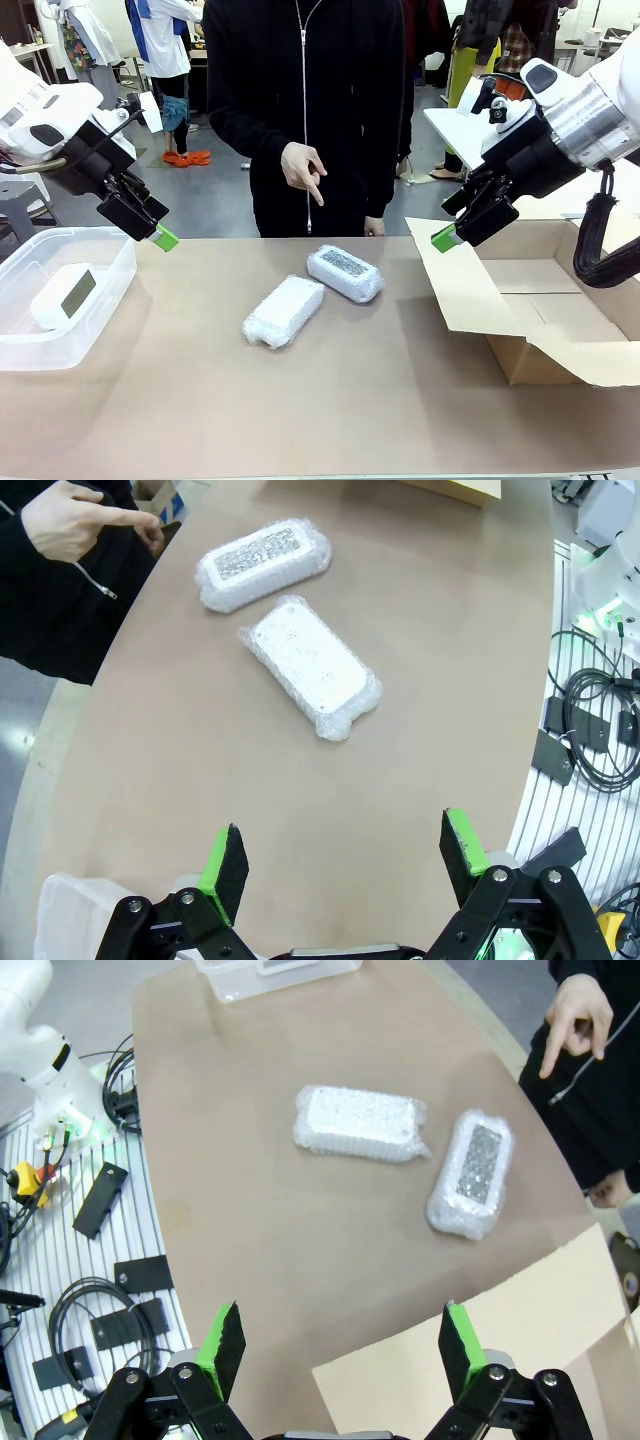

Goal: Separate and place wrapped and unwrapped clocks.
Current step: Pick up the Digital clock indicated by the person.

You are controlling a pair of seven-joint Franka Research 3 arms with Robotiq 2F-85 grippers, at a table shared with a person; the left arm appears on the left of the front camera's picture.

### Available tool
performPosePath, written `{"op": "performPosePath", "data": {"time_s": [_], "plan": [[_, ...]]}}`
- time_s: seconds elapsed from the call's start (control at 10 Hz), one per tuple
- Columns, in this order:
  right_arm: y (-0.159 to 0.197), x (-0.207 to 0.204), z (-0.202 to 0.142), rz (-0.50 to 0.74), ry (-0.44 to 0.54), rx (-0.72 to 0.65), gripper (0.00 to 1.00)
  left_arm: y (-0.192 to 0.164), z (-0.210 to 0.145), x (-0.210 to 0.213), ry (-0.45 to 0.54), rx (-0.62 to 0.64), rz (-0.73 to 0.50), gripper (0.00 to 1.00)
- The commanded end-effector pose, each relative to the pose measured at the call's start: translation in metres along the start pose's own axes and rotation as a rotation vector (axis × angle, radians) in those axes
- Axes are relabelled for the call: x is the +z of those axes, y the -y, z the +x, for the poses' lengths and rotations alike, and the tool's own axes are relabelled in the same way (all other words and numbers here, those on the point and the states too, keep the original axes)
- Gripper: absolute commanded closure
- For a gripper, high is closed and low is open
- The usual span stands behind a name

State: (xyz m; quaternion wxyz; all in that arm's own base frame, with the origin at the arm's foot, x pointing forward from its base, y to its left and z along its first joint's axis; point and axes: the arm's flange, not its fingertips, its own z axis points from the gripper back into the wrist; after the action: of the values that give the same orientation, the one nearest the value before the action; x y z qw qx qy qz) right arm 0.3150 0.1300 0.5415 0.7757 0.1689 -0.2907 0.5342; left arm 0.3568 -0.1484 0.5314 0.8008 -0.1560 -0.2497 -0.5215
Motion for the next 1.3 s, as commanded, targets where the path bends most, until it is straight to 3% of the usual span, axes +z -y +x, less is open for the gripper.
{"op": "performPosePath", "data": {"time_s": [0.0, 0.2, 0.4, 0.5, 0.6, 0.9, 1.1, 1.2], "plan": [[0.000, 0.000, 0.000, 0.000, 0.000, 0.000, 0.00, 0.000, 0.001, 0.000, -0.006, 0.006, 0.006, 0.00], [0.022, -0.039, 0.063, 0.011, -0.157, -0.142, 0.00, 0.000, 0.001, 0.000, -0.006, 0.006, 0.006, 0.00], [0.033, -0.085, 0.111, 0.059, -0.256, -0.166, 0.00, 0.000, 0.001, 0.000, -0.006, 0.006, 0.006, 0.00], [0.038, -0.114, 0.127, 0.017, -0.323, -0.183, 0.00, 0.000, 0.001, 0.000, -0.006, 0.006, 0.006, 0.00], [0.048, -0.147, 0.136, 0.027, -0.378, -0.108, 0.00, 0.000, 0.001, 0.000, -0.006, 0.006, 0.006, 0.00], [0.092, -0.229, 0.114, -0.004, -0.506, -0.038, 0.00, 0.000, 0.001, 0.000, -0.006, 0.006, 0.006, 0.00], [0.096, -0.236, 0.105, -0.016, -0.440, -0.046, 0.00, 0.000, 0.001, 0.000, -0.006, 0.006, 0.006, 0.00], [0.096, -0.239, 0.101, 0.011, -0.489, -0.050, 0.00, 0.000, 0.001, 0.000, -0.006, 0.006, 0.006, 0.00]]}}
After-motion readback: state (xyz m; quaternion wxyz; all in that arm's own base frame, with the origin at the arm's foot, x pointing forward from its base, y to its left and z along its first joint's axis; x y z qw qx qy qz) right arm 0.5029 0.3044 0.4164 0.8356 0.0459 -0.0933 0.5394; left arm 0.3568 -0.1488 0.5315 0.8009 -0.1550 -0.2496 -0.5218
